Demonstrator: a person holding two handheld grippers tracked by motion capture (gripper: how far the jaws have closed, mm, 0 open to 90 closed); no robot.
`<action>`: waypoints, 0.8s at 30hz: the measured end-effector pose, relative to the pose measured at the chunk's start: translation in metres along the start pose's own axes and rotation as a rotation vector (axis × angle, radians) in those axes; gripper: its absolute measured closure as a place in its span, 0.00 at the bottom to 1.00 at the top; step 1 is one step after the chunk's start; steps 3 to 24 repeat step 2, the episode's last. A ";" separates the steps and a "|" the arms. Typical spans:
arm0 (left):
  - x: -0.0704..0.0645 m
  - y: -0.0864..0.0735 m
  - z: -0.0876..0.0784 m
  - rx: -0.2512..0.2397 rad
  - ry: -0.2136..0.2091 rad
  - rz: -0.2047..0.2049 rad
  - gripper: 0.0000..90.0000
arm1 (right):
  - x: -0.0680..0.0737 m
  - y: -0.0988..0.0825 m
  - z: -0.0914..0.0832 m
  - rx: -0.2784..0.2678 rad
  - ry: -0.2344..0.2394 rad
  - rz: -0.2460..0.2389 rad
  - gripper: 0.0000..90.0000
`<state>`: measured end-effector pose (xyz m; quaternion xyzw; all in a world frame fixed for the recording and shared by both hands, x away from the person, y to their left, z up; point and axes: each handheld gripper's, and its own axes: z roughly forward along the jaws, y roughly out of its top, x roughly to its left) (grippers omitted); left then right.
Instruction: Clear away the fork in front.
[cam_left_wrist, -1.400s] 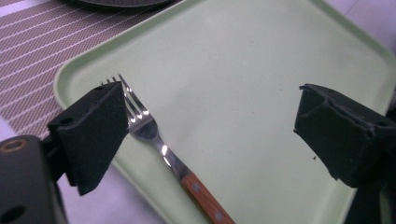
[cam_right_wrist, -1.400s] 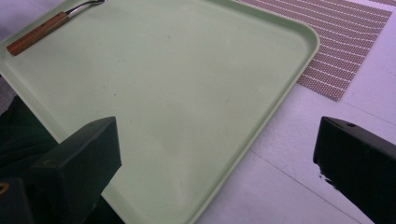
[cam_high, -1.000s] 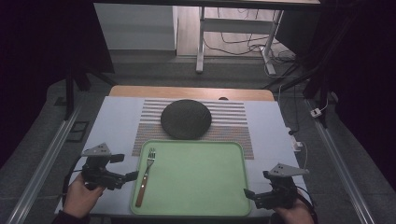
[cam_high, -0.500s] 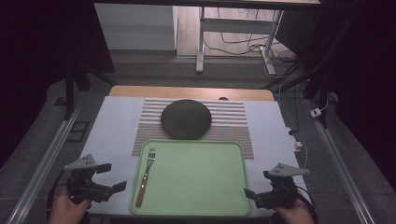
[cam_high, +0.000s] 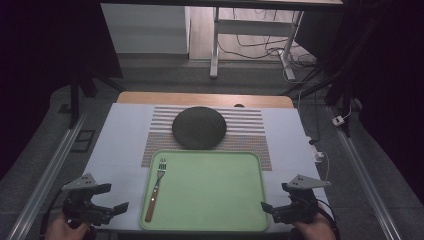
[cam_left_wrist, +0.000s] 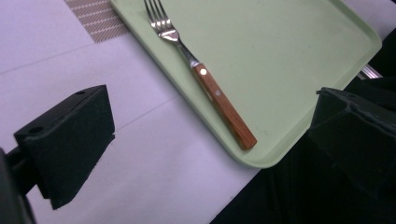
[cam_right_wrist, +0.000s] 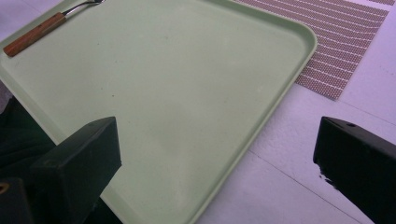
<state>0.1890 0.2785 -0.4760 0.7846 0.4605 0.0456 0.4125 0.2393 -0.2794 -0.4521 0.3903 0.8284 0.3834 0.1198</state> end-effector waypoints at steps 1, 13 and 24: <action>0.001 0.000 0.000 0.004 -0.003 -0.009 0.00 | 0.000 0.000 0.000 0.001 0.000 -0.001 0.01; 0.002 0.001 0.001 0.010 -0.004 -0.019 0.00 | 0.000 0.000 0.000 0.002 -0.001 -0.002 0.01; 0.002 0.001 0.001 0.010 -0.004 -0.019 0.00 | 0.000 0.000 0.000 0.002 -0.001 -0.002 0.01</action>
